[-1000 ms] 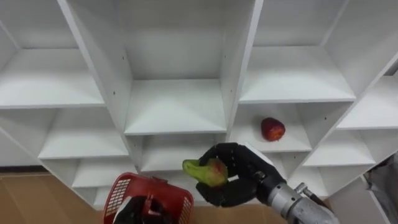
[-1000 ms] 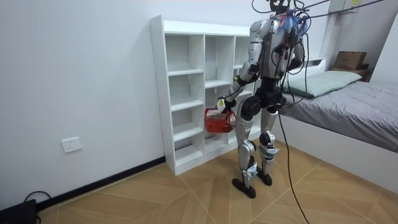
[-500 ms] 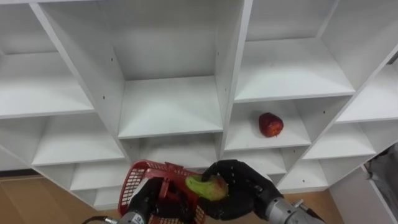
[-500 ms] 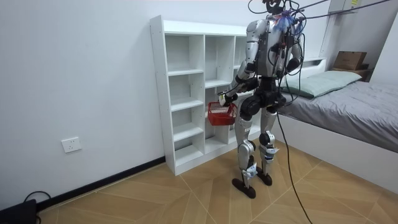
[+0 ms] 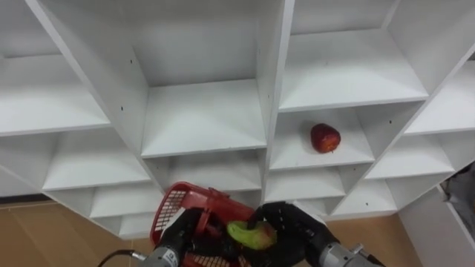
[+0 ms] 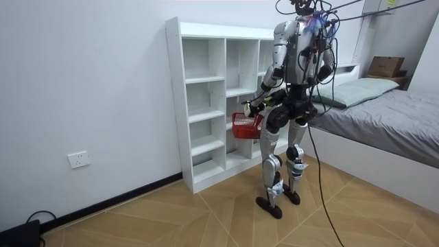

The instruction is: Collect fruits from the closet

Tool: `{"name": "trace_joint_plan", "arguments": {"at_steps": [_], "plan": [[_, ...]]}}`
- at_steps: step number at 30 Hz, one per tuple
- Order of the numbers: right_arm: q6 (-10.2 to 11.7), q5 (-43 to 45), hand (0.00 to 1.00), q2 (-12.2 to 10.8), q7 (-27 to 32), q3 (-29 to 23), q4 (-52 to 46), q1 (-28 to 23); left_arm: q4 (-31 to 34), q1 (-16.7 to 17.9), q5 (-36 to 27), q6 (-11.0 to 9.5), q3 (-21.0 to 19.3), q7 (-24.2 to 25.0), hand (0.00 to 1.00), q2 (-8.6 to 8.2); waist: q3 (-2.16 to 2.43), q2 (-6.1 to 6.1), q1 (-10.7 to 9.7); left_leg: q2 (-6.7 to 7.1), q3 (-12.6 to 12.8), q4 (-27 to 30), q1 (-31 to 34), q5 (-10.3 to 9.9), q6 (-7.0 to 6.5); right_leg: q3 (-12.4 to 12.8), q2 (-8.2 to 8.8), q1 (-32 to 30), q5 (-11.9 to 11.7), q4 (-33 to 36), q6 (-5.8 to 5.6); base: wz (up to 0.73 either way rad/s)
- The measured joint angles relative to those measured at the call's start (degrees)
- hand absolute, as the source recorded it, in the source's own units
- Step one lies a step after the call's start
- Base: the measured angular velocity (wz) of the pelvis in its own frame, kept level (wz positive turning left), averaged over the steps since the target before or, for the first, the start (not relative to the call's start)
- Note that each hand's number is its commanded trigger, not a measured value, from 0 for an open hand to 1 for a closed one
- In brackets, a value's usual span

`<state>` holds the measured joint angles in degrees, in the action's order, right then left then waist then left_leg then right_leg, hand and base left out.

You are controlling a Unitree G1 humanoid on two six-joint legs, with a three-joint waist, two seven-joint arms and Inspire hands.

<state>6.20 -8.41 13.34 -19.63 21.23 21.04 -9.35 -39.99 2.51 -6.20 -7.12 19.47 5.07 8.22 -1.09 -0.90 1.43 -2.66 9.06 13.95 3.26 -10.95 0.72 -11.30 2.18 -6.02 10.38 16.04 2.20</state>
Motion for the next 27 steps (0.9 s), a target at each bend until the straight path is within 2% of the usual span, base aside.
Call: {"name": "trace_joint_plan", "arguments": {"at_steps": [8,22,27], "plan": [[0.11,0.06,1.00,-0.11,0.29,-0.04,3.39,2.67,-0.01,-0.06,0.00,-0.43,0.03,0.79,1.00,0.02,-0.02,0.03,-1.20,0.08,0.13,0.09,0.18,0.00,-0.01,-0.08,0.10,-0.11,0.02,-0.26,-0.03,0.00],[0.12,2.98,1.00,-0.79,4.08,-0.10,8.23,6.16,0.25,-1.89,-1.19,-0.49,0.01,2.84,1.00,-0.13,-0.03,0.66,-1.17,0.15,0.59,0.73,2.40,0.01,-0.02,0.36,0.29,-3.15,0.18,0.97,0.04,-0.02],[0.13,2.37,1.00,-1.04,4.72,0.01,9.61,7.09,0.26,-2.21,-3.83,-0.52,2.42,2.98,1.00,0.04,-0.01,0.62,-1.15,0.18,0.56,0.82,2.72,0.01,-0.02,0.50,0.31,-3.55,0.17,1.02,0.04,-0.01]]}}
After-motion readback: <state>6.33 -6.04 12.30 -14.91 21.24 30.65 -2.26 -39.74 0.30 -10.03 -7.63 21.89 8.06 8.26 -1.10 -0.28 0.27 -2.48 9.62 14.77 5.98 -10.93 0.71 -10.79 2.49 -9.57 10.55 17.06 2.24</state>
